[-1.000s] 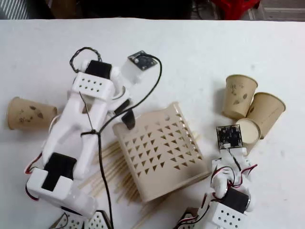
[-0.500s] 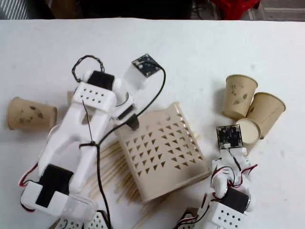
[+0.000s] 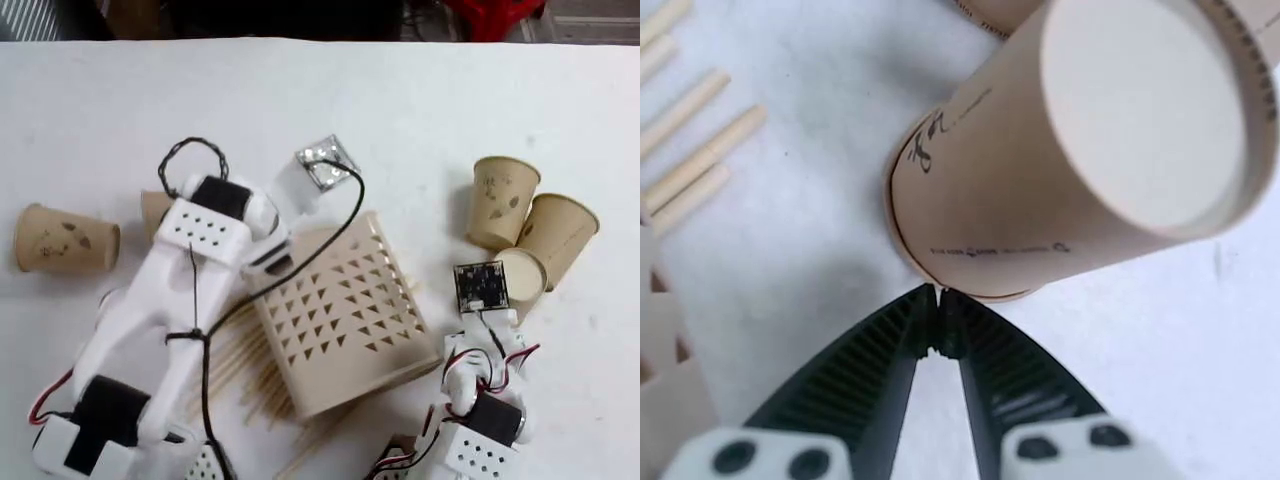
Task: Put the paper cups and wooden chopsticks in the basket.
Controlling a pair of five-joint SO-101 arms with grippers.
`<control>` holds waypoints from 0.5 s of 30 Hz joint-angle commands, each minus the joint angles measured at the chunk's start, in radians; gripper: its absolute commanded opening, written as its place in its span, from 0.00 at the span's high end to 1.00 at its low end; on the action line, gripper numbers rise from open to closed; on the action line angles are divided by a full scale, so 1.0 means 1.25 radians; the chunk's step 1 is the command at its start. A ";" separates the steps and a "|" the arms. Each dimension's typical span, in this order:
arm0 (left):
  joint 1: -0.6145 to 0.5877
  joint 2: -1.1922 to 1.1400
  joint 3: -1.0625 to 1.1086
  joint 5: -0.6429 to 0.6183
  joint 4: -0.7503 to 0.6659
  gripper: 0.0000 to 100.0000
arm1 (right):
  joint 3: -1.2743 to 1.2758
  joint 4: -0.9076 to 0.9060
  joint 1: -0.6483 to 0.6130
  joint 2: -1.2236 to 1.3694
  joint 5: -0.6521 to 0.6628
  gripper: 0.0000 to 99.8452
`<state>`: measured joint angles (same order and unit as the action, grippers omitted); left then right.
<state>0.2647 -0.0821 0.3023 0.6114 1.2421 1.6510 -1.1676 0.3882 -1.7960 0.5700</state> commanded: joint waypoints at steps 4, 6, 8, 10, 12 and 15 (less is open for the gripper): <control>0.030 -0.024 0.189 0.090 0.004 0.77 | -0.006 0.017 -0.009 -0.006 -0.004 0.98; 0.030 -0.018 0.189 0.088 0.004 0.83 | -0.006 0.017 -0.009 -0.006 -0.004 0.98; 0.030 -0.018 0.162 0.088 0.021 0.89 | -0.006 0.017 -0.009 -0.006 -0.004 0.98; 0.030 -0.017 0.107 0.088 0.085 0.89 | -0.006 0.017 -0.009 -0.006 -0.004 0.98; 0.030 -0.017 0.015 0.088 0.169 0.88 | -0.006 0.017 -0.009 -0.006 -0.004 0.98; 0.017 -0.017 -0.155 0.087 0.271 0.88 | -0.006 0.017 -0.009 -0.006 -0.004 0.98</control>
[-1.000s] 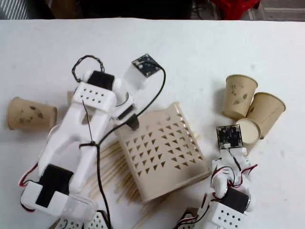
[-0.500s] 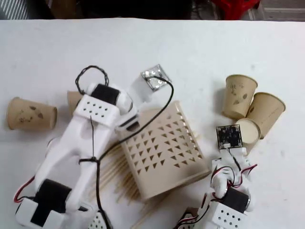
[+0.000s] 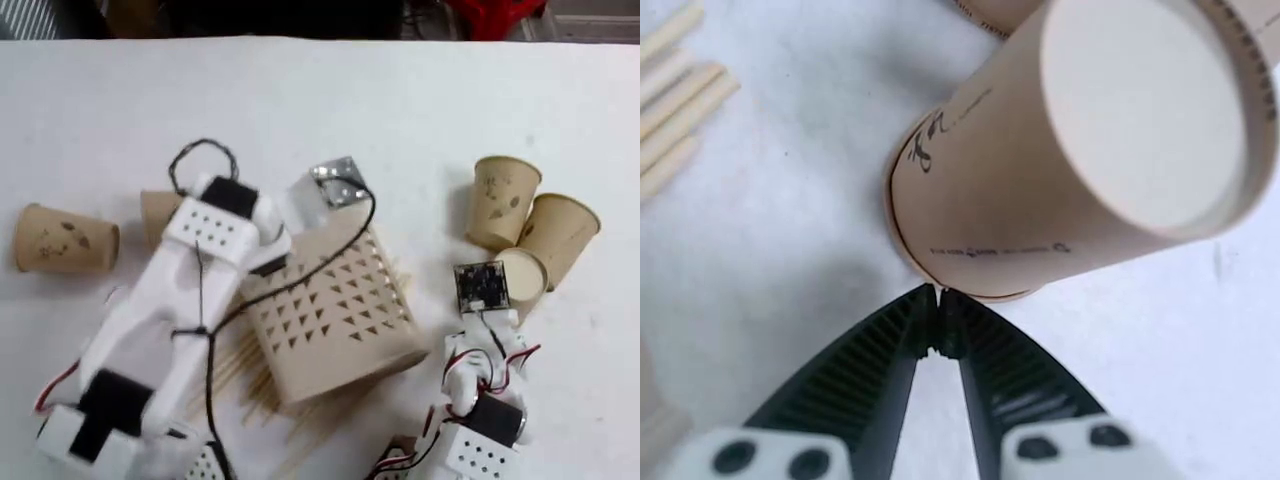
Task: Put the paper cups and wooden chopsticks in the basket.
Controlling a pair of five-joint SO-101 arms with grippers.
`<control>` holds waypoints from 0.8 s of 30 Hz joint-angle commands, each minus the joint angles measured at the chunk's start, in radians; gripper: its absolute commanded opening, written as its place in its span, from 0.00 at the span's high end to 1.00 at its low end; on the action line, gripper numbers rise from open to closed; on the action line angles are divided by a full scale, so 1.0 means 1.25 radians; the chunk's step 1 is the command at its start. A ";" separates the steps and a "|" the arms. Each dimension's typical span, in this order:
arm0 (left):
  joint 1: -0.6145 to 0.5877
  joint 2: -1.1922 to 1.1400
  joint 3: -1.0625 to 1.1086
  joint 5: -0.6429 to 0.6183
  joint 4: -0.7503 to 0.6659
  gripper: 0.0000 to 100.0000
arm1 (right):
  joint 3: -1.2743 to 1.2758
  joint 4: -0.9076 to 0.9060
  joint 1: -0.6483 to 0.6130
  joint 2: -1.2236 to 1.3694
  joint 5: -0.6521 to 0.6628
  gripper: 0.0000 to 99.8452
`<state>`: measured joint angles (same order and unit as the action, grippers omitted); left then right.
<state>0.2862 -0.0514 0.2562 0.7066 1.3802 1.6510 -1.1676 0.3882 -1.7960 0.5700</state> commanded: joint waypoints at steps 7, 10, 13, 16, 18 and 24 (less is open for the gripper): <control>-0.102 -0.053 -0.381 -0.053 0.147 0.88 | -0.006 0.017 -0.009 -0.006 -0.002 0.98; -0.165 -0.099 -0.372 -0.071 0.049 0.88 | -0.006 0.017 -0.009 -0.006 -0.002 0.98; -0.197 -0.171 -0.373 -0.066 0.007 0.88 | -0.006 0.017 -0.009 -0.006 -0.002 0.98; -0.187 -0.240 -0.366 -0.036 0.031 0.88 | -0.006 0.017 -0.009 -0.006 -0.002 0.98; -0.166 -0.261 -0.368 -0.005 0.085 0.88 | -0.006 0.017 -0.009 -0.006 -0.002 0.98; -0.066 -0.192 -0.372 0.007 0.245 0.88 | -0.006 0.018 -0.010 -0.006 -0.002 0.98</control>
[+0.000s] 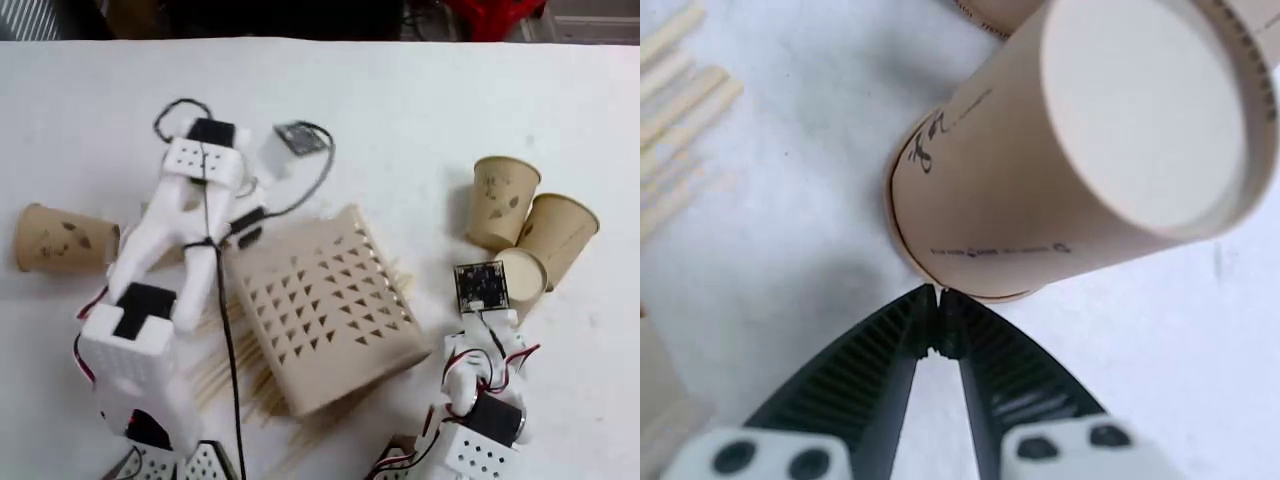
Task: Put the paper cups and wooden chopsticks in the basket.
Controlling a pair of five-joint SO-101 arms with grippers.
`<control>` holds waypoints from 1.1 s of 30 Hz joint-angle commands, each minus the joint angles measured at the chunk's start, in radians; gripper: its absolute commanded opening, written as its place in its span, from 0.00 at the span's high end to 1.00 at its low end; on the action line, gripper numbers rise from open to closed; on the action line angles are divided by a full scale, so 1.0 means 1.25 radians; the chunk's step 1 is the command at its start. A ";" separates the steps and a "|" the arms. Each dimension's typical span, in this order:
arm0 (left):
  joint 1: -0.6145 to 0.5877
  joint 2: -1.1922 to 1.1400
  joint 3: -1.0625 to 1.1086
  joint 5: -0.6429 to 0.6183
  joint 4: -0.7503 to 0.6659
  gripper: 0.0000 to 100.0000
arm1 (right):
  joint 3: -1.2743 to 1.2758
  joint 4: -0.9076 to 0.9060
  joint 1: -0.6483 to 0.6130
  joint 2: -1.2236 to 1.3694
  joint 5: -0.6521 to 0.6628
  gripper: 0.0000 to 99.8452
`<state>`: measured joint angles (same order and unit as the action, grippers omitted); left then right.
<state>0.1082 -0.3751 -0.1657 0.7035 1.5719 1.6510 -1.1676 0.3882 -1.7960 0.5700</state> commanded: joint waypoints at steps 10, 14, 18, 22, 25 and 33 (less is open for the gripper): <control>0.325 0.300 0.060 -0.064 0.168 0.88 | -0.006 0.017 -0.010 -0.006 -0.002 0.98; 0.414 0.353 0.128 -0.064 0.164 0.88 | -0.006 0.017 -0.009 -0.006 -0.002 0.98; 0.398 0.381 0.104 -0.065 0.147 0.88 | -0.006 0.017 -0.008 -0.006 -0.002 0.98; 0.273 0.380 0.053 -0.074 0.063 0.88 | -0.006 0.015 -0.007 -0.006 -0.002 0.98; 0.190 0.337 0.079 -0.142 -0.055 0.88 | -0.006 0.018 -0.009 -0.006 -0.006 0.98; 0.185 0.133 0.106 -0.147 -0.141 0.88 | -0.015 0.053 -0.046 -0.006 -0.052 0.98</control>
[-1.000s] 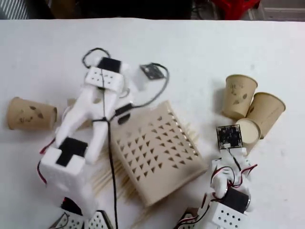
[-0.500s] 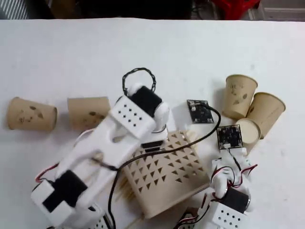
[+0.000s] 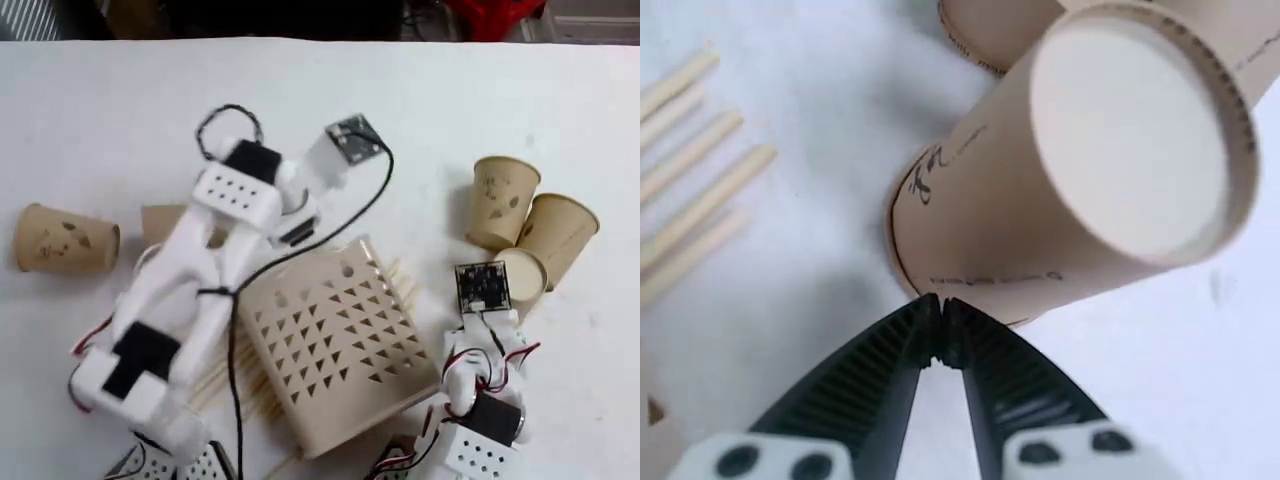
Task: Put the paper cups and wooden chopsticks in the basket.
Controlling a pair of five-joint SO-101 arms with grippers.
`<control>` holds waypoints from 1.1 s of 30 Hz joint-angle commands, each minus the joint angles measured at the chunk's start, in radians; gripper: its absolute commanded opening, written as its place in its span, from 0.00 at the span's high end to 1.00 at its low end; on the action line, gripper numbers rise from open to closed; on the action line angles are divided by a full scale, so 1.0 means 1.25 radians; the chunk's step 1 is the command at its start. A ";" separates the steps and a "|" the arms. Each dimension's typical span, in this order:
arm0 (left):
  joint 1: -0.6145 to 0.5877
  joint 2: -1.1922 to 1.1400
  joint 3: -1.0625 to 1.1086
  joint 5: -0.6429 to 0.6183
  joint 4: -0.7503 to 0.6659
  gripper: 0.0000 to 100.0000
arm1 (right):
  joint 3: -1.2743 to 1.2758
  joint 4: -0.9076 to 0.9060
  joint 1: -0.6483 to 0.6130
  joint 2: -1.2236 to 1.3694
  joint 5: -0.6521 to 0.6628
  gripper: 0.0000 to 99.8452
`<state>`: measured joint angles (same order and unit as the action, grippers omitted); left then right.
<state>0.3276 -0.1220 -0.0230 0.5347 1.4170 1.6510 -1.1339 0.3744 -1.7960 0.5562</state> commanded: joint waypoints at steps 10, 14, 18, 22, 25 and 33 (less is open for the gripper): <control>0.209 -0.028 -0.009 0.038 0.168 0.88 | -0.007 0.025 -0.068 -0.006 -0.042 0.98; 0.310 0.073 -0.009 0.036 0.232 0.88 | -0.006 0.024 -0.068 -0.006 -0.042 0.98; 0.359 0.128 -0.005 0.005 0.254 0.88 | -0.006 0.023 -0.064 -0.006 -0.042 0.98; 0.316 0.139 -0.026 -0.010 0.239 0.88 | -0.006 0.023 -0.063 -0.006 -0.042 0.98; 0.239 0.129 -0.065 -0.060 0.210 0.88 | -0.006 0.021 -0.063 -0.006 -0.042 0.98; 0.115 0.045 -0.085 -0.020 0.218 0.88 | -0.006 0.007 -0.064 -0.006 -0.020 0.98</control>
<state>0.4964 -0.0391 -0.0875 0.4519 1.6502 1.6510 -1.1201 0.2961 -1.7960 0.5132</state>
